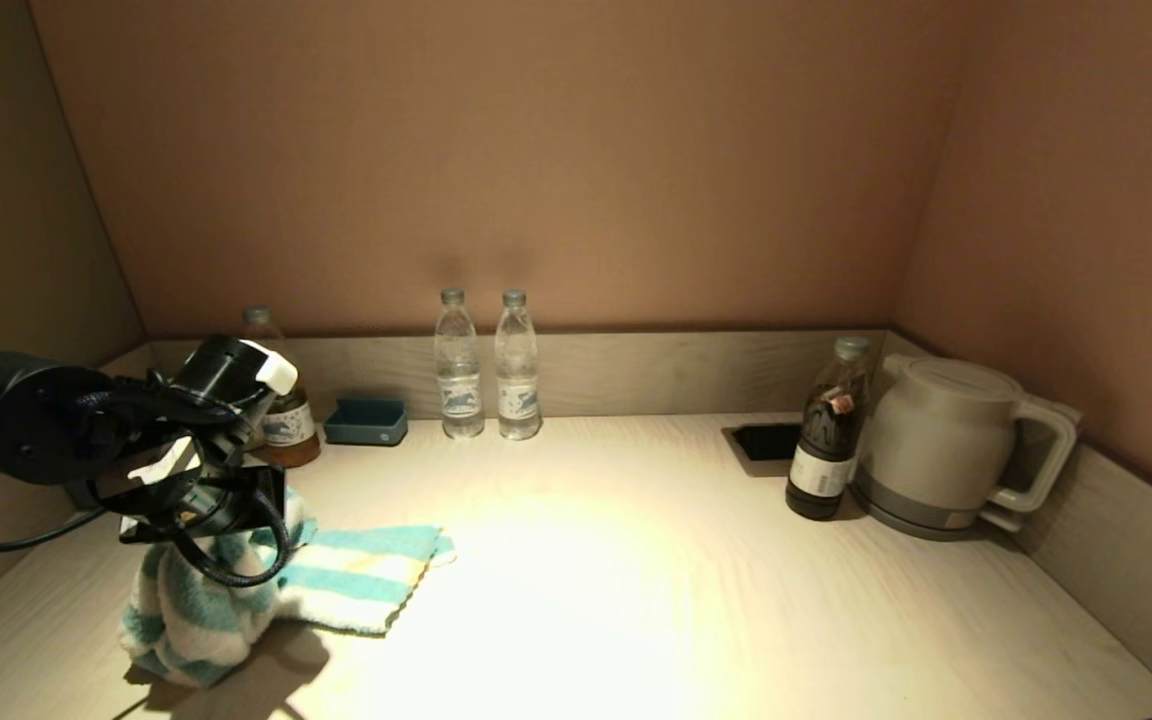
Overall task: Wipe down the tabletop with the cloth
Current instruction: Sweep the stains on the table
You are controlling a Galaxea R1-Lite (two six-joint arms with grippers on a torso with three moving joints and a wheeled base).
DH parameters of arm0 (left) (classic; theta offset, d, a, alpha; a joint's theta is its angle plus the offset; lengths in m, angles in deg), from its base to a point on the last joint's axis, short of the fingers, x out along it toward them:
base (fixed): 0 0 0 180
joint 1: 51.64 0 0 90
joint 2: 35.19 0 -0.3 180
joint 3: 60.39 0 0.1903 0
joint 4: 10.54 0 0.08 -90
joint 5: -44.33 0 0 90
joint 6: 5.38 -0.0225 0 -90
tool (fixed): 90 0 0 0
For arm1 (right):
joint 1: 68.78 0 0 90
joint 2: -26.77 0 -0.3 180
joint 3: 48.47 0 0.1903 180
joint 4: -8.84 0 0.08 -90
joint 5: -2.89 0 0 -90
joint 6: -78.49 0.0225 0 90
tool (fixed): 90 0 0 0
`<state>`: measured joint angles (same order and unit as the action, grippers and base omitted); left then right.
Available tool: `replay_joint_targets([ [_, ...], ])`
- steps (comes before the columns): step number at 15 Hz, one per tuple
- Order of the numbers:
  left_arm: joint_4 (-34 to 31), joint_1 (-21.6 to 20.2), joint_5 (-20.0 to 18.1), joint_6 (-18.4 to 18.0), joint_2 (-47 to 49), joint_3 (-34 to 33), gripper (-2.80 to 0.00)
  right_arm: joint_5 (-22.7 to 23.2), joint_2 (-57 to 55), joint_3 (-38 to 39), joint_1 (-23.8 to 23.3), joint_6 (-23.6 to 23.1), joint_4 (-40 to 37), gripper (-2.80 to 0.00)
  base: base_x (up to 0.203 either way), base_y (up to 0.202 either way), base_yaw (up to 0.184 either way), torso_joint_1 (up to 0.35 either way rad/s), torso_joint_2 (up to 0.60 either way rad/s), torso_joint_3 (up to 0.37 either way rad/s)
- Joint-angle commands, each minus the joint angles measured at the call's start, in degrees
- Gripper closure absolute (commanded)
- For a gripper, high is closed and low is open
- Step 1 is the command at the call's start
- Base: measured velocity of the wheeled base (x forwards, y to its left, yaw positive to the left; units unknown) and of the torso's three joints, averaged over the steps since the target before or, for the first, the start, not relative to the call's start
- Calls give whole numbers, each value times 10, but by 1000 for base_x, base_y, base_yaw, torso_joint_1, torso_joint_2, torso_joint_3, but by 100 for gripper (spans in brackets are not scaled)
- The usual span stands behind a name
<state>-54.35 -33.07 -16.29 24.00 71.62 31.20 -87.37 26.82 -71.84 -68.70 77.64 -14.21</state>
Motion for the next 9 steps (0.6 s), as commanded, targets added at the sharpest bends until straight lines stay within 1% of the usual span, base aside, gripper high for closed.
replay_joint_targets([
  [1,-1,-10,0,2,46,0,0,0,0,0,0,0,0,0,0,0,0,0,0,0],
  [3,2,-19,-9,5,89,5,0,0,0,0,0,0,0,0,0,0,0,0,0,0],
  [4,4,-20,-10,16,105,11,0,0,0,0,0,0,0,0,0,0,0,0,0,0],
  [6,5,-20,-10,29,120,15,0,0,0,0,0,0,0,0,0,0,0,0,0,0],
  [9,6,-21,-10,31,134,13,0,0,0,0,0,0,0,0,0,0,0,0,0,0],
])
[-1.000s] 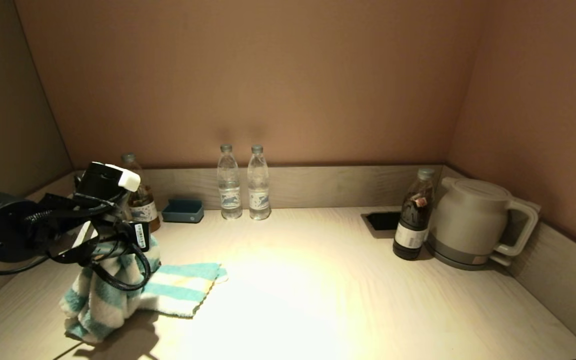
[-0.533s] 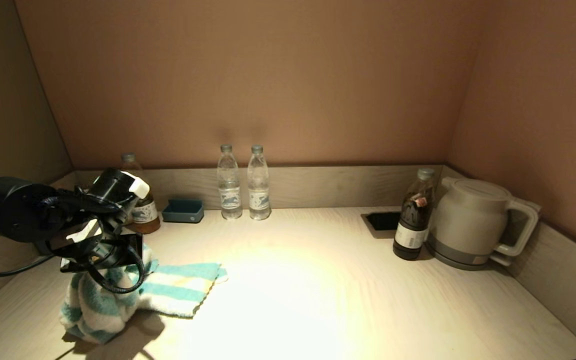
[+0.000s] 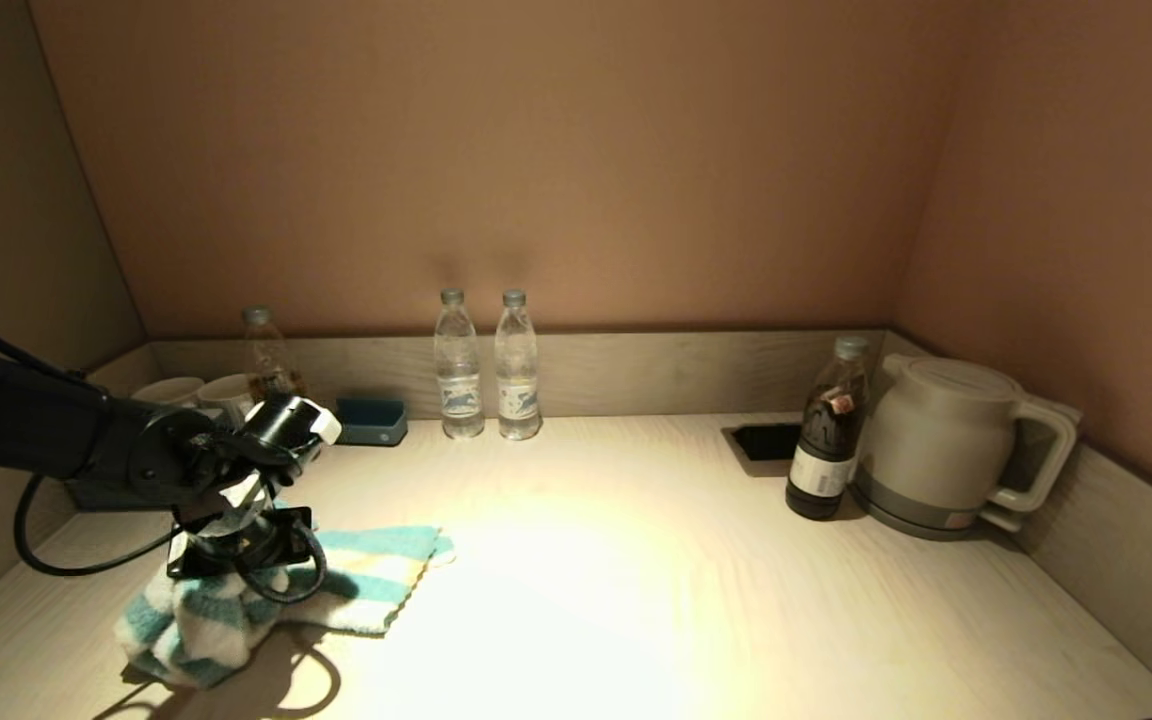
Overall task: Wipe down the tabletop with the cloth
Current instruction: Sweep the stains on the table
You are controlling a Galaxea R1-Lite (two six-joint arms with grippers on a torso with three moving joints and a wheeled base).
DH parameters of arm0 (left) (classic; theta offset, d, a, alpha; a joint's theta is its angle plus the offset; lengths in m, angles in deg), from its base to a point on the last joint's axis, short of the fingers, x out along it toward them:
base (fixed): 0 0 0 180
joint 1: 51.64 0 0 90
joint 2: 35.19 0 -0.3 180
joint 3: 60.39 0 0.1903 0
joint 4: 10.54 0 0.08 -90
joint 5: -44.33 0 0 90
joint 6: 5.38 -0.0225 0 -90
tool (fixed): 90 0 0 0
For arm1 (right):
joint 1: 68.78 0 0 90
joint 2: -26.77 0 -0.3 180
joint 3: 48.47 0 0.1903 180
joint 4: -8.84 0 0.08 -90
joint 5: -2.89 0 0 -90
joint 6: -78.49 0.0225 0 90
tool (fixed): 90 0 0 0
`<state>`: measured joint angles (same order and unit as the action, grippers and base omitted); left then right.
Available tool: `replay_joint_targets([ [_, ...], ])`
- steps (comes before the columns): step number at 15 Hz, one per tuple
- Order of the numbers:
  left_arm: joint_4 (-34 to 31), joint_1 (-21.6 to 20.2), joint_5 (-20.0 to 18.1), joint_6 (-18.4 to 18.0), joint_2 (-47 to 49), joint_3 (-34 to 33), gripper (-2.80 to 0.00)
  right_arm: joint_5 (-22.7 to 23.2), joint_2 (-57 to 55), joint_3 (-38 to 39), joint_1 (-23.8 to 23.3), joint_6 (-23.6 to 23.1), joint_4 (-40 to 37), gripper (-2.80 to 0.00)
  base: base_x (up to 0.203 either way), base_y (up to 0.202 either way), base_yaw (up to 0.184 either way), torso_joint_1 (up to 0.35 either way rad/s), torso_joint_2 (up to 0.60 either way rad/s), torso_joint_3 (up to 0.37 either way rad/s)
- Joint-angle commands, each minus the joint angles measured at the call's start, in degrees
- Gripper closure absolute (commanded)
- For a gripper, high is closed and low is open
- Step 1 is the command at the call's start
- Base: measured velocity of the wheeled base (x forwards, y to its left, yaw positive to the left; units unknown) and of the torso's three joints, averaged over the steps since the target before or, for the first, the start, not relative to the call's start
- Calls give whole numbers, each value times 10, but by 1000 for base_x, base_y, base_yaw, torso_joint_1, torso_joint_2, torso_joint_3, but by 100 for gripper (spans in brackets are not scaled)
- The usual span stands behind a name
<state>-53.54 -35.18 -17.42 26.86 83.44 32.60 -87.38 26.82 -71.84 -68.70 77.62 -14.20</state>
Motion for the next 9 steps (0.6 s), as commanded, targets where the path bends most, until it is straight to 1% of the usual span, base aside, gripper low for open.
replay_joint_targets([
  [1,-2,0,1,2,16,-1,0,0,0,0,0,0,0,0,0,0,0,0,0,0],
  [5,-3,6,-1,5,26,2,0,-1,0,0,0,0,0,0,0,0,0,0,0,0],
  [6,-3,25,-1,11,35,8,0,0,0,0,0,0,0,0,0,0,0,0,0,0],
  [8,-10,49,-24,25,49,39,0,-1,0,0,0,0,0,0,0,0,0,0,0,0],
  [9,-15,56,-29,32,56,50,0,0,0,0,0,0,0,0,0,0,0,0,0,0],
])
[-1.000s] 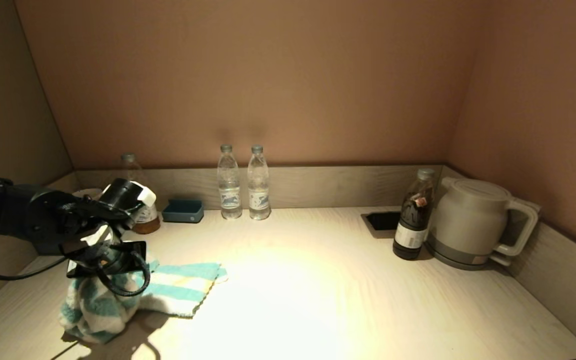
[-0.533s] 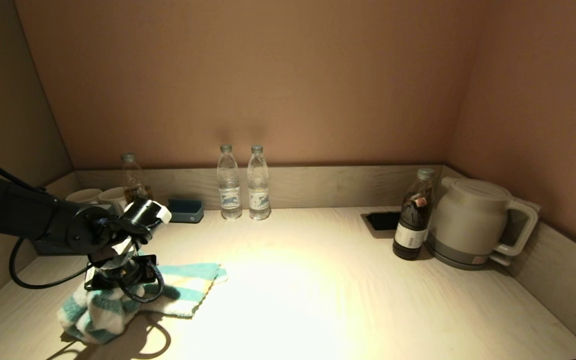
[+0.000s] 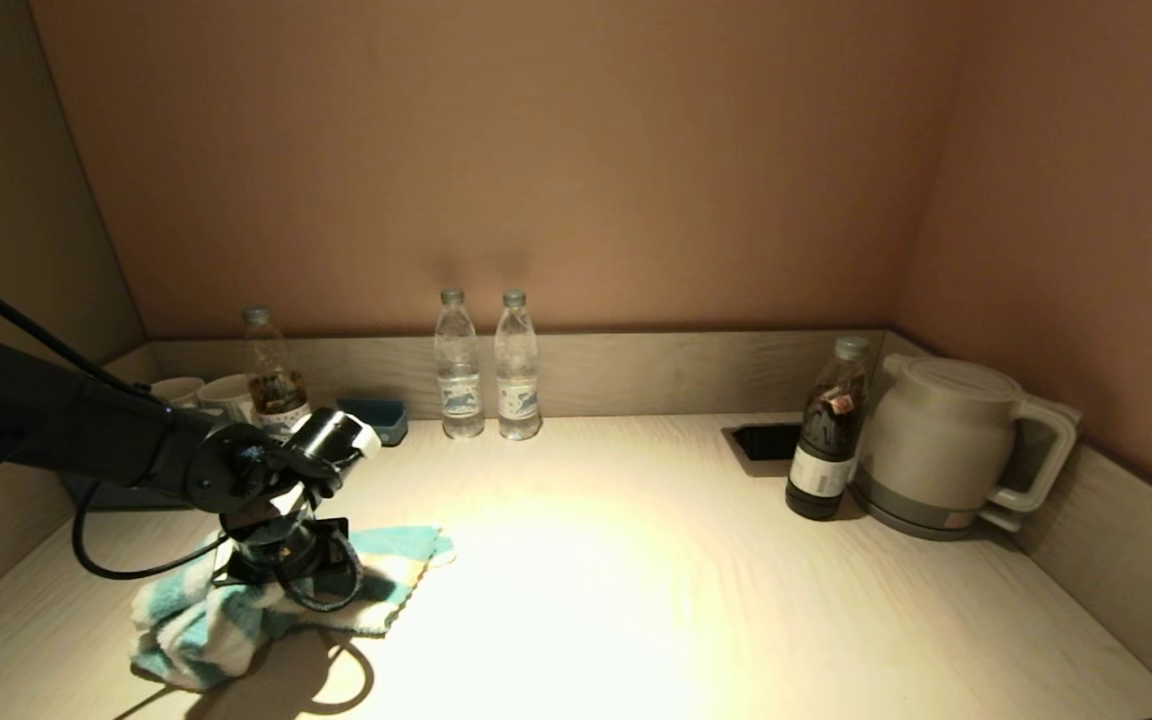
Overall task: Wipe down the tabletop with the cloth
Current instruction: Sweep the stains on the table
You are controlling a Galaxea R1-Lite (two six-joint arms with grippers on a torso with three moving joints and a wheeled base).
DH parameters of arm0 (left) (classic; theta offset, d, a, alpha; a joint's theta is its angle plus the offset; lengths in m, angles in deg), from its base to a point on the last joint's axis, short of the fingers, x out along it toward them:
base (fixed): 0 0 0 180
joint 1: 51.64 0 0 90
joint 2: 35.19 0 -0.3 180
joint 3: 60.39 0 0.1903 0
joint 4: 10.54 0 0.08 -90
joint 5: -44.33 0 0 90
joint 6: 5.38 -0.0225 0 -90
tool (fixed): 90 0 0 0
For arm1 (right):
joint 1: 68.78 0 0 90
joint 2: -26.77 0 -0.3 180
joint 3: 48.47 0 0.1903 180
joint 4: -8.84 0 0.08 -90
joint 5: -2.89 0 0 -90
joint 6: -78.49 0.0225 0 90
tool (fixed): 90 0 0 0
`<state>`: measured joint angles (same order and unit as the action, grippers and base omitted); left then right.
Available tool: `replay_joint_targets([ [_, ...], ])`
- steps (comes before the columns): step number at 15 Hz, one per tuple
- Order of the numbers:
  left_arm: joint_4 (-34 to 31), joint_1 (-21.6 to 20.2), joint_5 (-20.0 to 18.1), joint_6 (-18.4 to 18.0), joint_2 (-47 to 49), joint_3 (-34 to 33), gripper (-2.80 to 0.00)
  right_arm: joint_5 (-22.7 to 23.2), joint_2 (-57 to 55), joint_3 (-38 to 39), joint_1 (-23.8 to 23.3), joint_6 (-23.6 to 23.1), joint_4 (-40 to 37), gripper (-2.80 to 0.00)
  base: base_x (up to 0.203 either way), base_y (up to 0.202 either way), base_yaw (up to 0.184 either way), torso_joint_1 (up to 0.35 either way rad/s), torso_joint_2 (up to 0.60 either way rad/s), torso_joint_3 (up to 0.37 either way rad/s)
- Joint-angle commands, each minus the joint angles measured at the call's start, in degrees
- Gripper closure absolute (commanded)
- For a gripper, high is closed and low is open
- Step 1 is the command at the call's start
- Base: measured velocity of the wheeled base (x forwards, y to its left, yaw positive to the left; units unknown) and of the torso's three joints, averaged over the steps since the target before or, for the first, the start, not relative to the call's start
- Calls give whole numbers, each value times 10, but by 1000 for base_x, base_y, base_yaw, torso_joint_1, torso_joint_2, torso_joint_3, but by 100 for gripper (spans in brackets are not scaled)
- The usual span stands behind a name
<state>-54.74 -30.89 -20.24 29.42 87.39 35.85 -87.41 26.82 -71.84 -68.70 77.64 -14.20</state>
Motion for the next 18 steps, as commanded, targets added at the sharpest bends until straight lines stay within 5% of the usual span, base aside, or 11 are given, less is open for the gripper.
replay_joint_targets([
  [1,-13,19,-3,13,25,30,0,0,0,0,0,0,0,0,0,0,0,0,0,0],
  [6,-41,28,-25,30,37,62,0,0,0,0,0,0,0,0,0,0,0,0,0,0],
  [9,-119,31,-59,54,66,135,0,0,0,0,0,0,0,0,0,0,0,0,0,0],
  [13,-121,34,-90,58,72,151,0,0,0,0,0,0,0,0,0,0,0,0,0,0],
  [18,-167,38,-101,67,117,273,0,0,0,0,0,0,0,0,0,0,0,0,0,0],
])
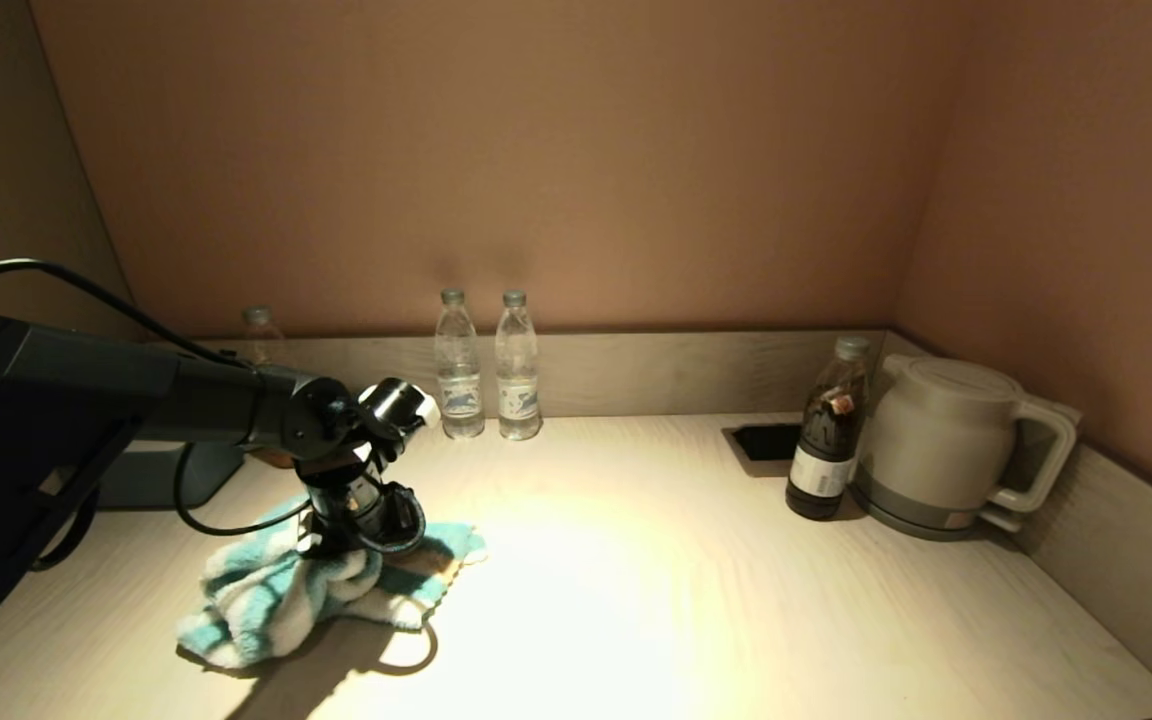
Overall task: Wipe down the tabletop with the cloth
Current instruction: Sweep the stains on the table
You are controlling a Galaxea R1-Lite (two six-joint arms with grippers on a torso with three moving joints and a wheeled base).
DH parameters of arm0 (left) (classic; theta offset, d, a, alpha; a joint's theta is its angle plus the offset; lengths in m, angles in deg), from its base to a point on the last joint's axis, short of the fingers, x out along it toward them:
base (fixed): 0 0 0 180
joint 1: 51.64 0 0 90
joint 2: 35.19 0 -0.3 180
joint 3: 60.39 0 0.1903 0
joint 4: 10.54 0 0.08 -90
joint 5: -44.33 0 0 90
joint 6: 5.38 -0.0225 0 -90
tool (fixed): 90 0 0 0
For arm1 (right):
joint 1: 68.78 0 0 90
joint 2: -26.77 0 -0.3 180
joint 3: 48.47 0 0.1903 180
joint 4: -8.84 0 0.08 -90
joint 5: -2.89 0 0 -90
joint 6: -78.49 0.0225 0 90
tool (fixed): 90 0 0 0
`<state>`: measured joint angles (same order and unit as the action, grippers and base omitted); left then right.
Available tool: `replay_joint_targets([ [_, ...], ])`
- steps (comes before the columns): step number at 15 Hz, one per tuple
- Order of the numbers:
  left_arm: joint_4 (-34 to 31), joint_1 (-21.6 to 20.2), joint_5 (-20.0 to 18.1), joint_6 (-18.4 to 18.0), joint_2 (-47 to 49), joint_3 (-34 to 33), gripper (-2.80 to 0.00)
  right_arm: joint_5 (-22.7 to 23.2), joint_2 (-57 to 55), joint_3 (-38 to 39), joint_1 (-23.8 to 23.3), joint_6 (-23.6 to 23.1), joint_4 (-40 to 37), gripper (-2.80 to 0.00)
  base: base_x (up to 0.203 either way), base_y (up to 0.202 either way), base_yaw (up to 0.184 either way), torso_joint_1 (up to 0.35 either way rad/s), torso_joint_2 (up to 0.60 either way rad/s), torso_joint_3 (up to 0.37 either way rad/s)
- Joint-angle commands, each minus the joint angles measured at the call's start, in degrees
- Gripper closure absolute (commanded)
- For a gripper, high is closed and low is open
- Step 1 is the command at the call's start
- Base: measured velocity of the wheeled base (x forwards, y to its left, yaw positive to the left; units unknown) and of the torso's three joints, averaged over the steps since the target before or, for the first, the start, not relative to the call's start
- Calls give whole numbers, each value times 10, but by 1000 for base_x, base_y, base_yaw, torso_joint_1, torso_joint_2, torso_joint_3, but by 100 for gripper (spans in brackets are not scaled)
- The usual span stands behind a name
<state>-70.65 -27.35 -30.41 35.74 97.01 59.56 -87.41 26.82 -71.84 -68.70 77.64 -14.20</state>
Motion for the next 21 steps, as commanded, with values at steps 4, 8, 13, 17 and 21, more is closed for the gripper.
replay_joint_targets([
  [4,-60,27,-14,19,69,140,0,0,0,0,0,0,0,0,0,0,0,0,0,0],
  [8,-37,54,-24,18,84,155,0,0,0,0,0,0,0,0,0,0,0,0,0,0],
  [13,-20,82,-71,19,86,154,0,0,0,0,0,0,0,0,0,0,0,0,0,0],
  [17,14,112,-98,17,76,154,0,0,0,0,0,0,0,0,0,0,0,0,0,0],
  [21,33,128,-96,15,76,154,0,0,0,0,0,0,0,0,0,0,0,0,0,0],
])
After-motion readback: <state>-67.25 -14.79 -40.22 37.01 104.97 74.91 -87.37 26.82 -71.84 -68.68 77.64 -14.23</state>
